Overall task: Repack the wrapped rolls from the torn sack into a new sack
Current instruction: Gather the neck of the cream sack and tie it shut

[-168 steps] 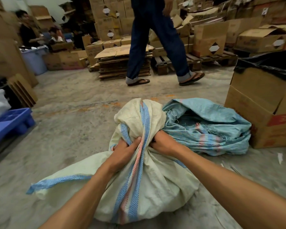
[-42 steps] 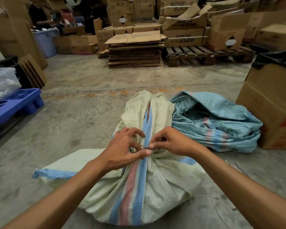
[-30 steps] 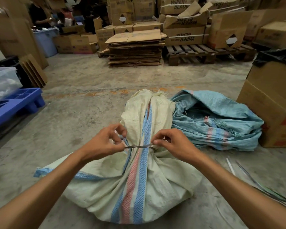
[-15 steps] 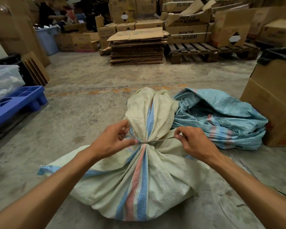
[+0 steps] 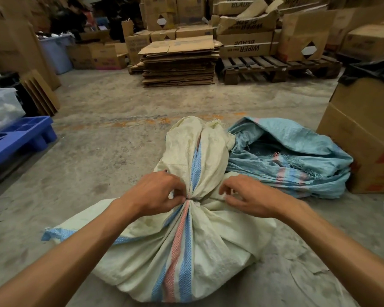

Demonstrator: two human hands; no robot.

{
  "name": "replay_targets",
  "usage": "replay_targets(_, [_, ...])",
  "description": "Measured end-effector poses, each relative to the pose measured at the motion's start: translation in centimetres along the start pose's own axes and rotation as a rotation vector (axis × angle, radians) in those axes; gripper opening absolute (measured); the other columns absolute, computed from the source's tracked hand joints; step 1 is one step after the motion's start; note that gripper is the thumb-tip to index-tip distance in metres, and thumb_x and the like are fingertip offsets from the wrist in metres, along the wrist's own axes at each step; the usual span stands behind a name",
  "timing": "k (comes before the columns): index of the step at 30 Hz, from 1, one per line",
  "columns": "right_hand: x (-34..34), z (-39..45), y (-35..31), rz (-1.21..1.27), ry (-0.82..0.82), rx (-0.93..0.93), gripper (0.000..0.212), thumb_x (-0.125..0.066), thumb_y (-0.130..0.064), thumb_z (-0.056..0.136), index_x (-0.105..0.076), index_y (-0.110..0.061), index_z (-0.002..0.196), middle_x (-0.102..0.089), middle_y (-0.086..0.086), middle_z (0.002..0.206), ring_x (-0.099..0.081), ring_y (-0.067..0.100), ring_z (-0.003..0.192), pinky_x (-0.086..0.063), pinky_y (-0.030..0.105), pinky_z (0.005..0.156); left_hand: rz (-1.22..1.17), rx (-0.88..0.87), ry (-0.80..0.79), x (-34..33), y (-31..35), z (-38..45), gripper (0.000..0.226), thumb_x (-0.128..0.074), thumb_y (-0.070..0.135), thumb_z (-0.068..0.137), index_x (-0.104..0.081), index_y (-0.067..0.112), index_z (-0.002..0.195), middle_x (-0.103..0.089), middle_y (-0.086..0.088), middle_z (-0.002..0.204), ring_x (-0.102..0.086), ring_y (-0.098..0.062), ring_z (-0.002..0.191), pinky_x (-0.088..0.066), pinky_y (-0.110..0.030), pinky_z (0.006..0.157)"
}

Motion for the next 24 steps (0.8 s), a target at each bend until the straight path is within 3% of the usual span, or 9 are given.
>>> replay_targets(4, [-1.1,1.2,-2.9,0.173,-0.022,0.009,0.035,-0.056,-0.034,0.097,-0.044,-0.02,0.127,-0.058,-0.002,0.117,-0.053,0.012,0.097,-0.042,0.026,0.082,0.0,0.028,-0.078,0.3,0.7,0.3,0.017,-0.053,0.042,0.08,-0.067,0.034,0.085,-0.066,0.018,0.084,-0.059,0.0,0.075,-0.054,-0.032,0.065])
replay_targets(9, [-3.8,1.8,-3.7,0.269,0.167,-0.037,0.024,-0.062,-0.021,0.092,-0.043,-0.022,0.107,-0.062,0.002,0.085,-0.058,0.021,0.078,-0.05,0.042,0.074,0.02,0.075,-0.116,0.4,0.9,0.7,0.01,-0.064,0.034,0.082,-0.073,0.032,0.087,-0.07,0.016,0.085,-0.064,-0.003,0.079,-0.054,-0.031,0.071])
replay_targets(14, [-3.4,1.5,-2.9,0.314,0.326,-0.048,0.011,-0.066,-0.015,0.088,-0.057,-0.022,0.092,-0.073,-0.002,0.077,-0.065,0.013,0.072,-0.052,0.034,0.07,-0.322,0.103,-0.169,0.4,0.1,-0.1,0.009,-0.069,0.02,0.085,-0.071,0.024,0.076,-0.067,0.016,0.074,-0.059,0.0,0.074,-0.037,-0.009,0.065])
replay_targets(18, [-2.4,1.1,-1.4,0.329,0.406,-0.124,0.018,-0.065,-0.011,0.087,-0.055,-0.023,0.077,-0.067,-0.007,0.065,-0.063,0.005,0.065,-0.052,0.029,0.064,-0.385,0.058,-0.131,1.3,-0.3,-0.9,0.018,-0.069,0.02,0.087,-0.064,0.029,0.072,-0.063,0.019,0.075,-0.056,-0.002,0.075,-0.038,-0.017,0.066])
replay_targets(20, [-2.6,1.1,-1.0,0.301,0.404,-0.162,0.02,-0.064,-0.012,0.087,-0.054,-0.025,0.075,-0.065,-0.008,0.064,-0.063,0.008,0.067,-0.053,0.034,0.067,-0.46,0.075,-0.154,1.1,-0.4,-1.0,0.013,-0.068,0.028,0.087,-0.066,0.028,0.074,-0.065,0.015,0.076,-0.056,-0.006,0.073,-0.043,-0.026,0.068])
replay_targets(24, [-2.7,1.0,-0.1,0.229,0.355,-0.247,0.008,-0.066,-0.024,0.089,-0.062,-0.028,0.082,-0.067,-0.012,0.075,-0.062,0.007,0.075,-0.052,0.035,0.072,-0.819,0.18,-0.02,1.1,0.3,-1.4,0.02,-0.074,0.032,0.085,-0.074,0.013,0.078,-0.067,0.004,0.072,-0.056,-0.004,0.066,-0.04,-0.018,0.065])
Point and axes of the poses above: each hand's wrist, its own z-axis towards the middle knuckle, its own x-axis out of the back of the hand, y = z × x, the point moved 3 cm from there along z, towards the middle knuckle
